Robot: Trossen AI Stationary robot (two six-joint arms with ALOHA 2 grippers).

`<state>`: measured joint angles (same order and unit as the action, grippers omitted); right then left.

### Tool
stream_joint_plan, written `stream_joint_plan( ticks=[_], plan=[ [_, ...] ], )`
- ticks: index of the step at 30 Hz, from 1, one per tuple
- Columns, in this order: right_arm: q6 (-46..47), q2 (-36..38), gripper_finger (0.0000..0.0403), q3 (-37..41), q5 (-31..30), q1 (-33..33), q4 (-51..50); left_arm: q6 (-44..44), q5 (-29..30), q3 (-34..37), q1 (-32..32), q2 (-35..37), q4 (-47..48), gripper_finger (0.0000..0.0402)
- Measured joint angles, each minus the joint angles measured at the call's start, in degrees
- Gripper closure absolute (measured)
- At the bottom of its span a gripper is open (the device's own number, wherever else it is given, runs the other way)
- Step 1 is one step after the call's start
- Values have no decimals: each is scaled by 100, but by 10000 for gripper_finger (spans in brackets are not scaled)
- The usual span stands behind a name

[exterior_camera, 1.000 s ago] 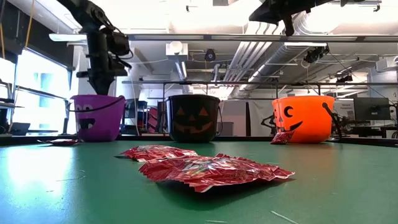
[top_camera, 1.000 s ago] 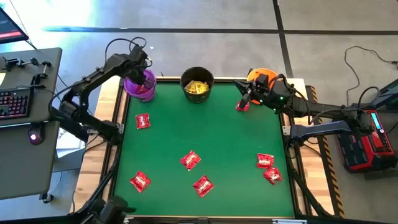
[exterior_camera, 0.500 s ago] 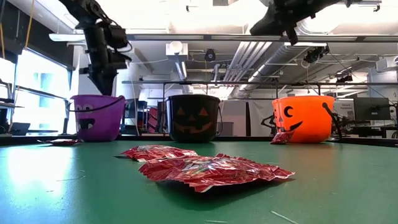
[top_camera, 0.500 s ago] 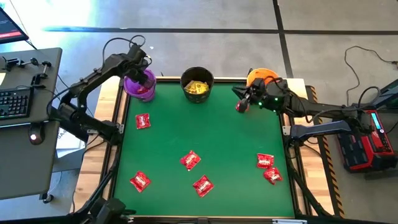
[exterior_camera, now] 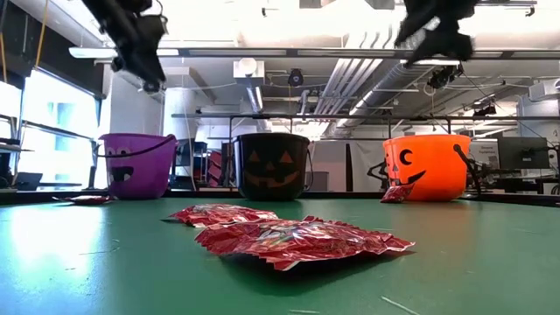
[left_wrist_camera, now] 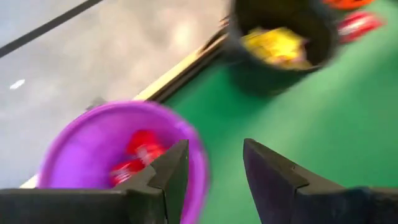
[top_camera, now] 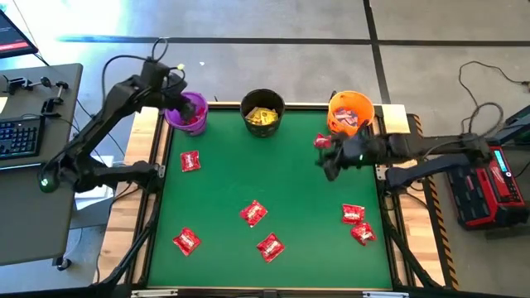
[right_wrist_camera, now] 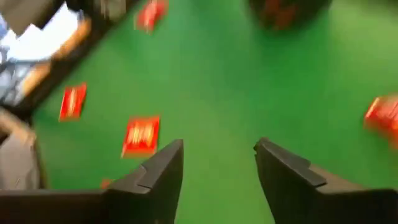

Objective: Sort candy by brand, put in halloween buckets
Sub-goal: Put the red candy pack into the violet bucket

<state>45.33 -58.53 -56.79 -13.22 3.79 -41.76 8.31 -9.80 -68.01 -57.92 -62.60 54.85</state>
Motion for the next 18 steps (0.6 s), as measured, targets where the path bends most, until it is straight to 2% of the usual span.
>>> stream_joint_plan(
  ticks=[4,7,12,18],
  plan=[
    [1239,-300,197,185,382,776,-701,14,-637,-2,108,367,-8,257],
    [1755,-639,193,190,818,1251,-1326,6,-939,-2,198,547,-98,257],
    [1640,-1302,192,190,1551,1643,-1905,353,-1205,-2,294,595,-259,257],
    [964,-2123,192,190,2157,1654,-1967,425,-1211,-2,292,367,-421,257]
  ],
)
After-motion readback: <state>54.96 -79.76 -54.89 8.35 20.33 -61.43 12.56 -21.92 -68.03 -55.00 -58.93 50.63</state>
